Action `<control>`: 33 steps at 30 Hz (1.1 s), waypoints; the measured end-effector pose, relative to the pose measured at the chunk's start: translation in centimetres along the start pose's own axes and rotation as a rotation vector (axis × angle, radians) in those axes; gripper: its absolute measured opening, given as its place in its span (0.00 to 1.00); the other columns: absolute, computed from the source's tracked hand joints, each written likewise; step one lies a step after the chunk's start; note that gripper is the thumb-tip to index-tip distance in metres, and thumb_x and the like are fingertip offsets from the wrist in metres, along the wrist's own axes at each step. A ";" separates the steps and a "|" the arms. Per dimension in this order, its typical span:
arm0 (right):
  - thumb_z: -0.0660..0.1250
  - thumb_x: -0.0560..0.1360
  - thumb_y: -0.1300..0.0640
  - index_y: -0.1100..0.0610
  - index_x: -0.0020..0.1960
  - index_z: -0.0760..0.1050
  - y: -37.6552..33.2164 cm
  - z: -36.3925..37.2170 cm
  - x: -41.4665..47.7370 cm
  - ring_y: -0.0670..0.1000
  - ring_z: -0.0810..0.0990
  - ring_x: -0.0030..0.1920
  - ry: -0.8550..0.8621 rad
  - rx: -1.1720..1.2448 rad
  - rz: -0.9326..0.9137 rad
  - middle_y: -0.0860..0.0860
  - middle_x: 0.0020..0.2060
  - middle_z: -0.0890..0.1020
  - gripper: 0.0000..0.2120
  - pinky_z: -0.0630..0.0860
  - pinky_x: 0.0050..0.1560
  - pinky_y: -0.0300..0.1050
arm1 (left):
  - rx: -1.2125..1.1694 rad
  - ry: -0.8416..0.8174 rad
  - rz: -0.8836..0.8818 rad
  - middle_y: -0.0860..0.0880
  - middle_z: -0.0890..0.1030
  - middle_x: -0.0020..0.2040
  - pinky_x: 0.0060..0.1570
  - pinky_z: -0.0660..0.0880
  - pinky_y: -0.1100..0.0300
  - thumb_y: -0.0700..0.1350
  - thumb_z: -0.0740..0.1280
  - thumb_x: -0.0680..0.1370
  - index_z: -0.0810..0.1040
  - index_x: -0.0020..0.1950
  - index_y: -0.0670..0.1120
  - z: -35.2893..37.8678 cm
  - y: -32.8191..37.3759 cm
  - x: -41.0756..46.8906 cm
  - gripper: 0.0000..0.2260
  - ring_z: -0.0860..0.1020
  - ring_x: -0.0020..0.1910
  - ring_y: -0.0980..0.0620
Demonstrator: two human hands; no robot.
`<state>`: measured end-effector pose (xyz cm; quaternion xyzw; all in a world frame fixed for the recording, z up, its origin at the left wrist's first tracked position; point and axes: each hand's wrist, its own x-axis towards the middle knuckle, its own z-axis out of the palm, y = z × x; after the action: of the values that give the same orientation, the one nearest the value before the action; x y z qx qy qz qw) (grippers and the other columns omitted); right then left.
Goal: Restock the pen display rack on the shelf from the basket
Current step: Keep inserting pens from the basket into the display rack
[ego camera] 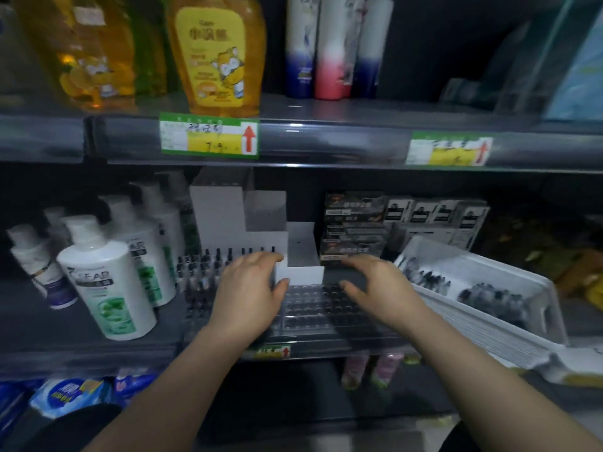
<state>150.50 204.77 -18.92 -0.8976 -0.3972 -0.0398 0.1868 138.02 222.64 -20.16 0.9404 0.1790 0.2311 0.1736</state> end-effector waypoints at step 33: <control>0.63 0.76 0.42 0.50 0.36 0.68 28.2 -9.7 -12.9 0.52 0.75 0.35 0.088 0.094 0.715 0.51 0.32 0.76 0.15 0.67 0.31 0.45 | -0.186 -0.871 -0.042 0.46 0.75 0.46 0.42 0.68 0.59 0.61 0.71 0.72 0.75 0.48 0.43 22.5 29.6 12.7 0.21 0.76 0.42 0.49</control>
<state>163.03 174.86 -21.29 -0.9677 -0.0511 0.0077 0.2468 167.33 196.51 -22.03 0.9266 0.0868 -0.1752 0.3212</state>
